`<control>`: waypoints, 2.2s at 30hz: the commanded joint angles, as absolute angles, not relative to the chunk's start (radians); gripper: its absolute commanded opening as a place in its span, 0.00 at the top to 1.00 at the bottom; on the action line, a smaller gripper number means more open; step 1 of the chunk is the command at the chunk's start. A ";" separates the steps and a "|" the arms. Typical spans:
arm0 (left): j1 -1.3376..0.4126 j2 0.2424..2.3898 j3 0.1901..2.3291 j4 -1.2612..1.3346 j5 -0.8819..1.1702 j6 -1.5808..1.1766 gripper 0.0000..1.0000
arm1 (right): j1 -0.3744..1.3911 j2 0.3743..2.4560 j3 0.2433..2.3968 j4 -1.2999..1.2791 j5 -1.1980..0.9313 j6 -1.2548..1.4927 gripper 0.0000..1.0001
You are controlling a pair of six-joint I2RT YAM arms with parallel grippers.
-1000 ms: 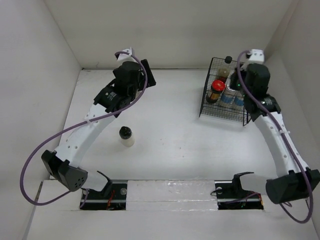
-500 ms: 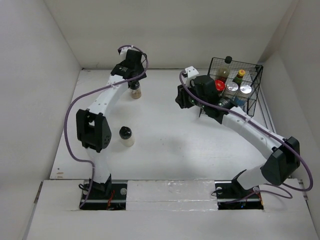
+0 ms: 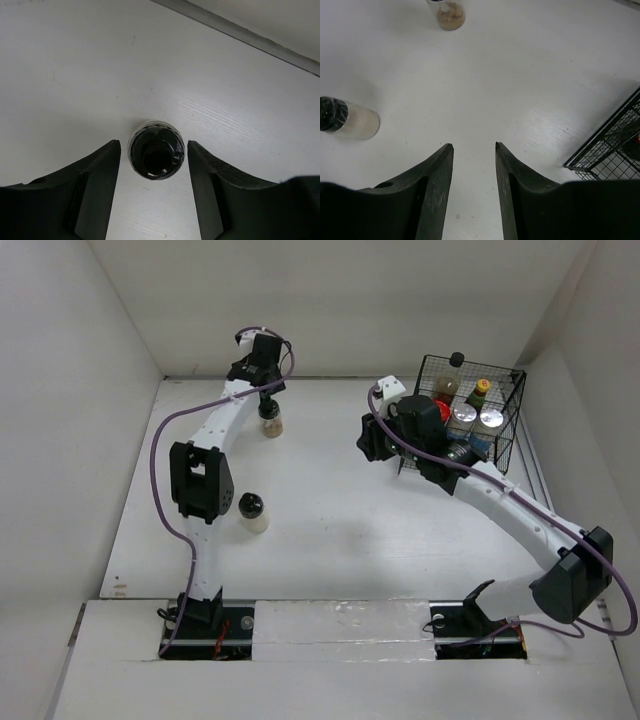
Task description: Organize the condiment bottles
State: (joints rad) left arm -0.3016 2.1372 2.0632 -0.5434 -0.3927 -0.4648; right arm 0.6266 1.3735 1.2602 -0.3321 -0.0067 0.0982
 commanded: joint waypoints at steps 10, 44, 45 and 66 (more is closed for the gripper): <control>-0.302 2.192 2.132 -0.538 -0.380 -0.420 0.54 | 0.604 1.350 1.255 -0.339 0.012 0.089 0.55; -0.612 1.902 2.186 -0.548 -0.175 -0.413 0.96 | 0.167 1.045 1.267 -0.449 0.038 0.113 0.53; -0.649 1.888 2.186 -0.535 -0.135 -0.425 0.97 | 0.167 1.031 1.267 -0.459 0.049 0.123 0.53; -0.841 2.129 2.390 -0.140 0.118 -0.488 0.94 | 0.129 0.815 1.226 -0.663 0.126 0.238 0.53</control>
State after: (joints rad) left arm -0.8192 2.1250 2.3356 -0.2497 0.0975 -0.4801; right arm 0.1368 0.8387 1.1797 -0.6308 0.0887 0.2264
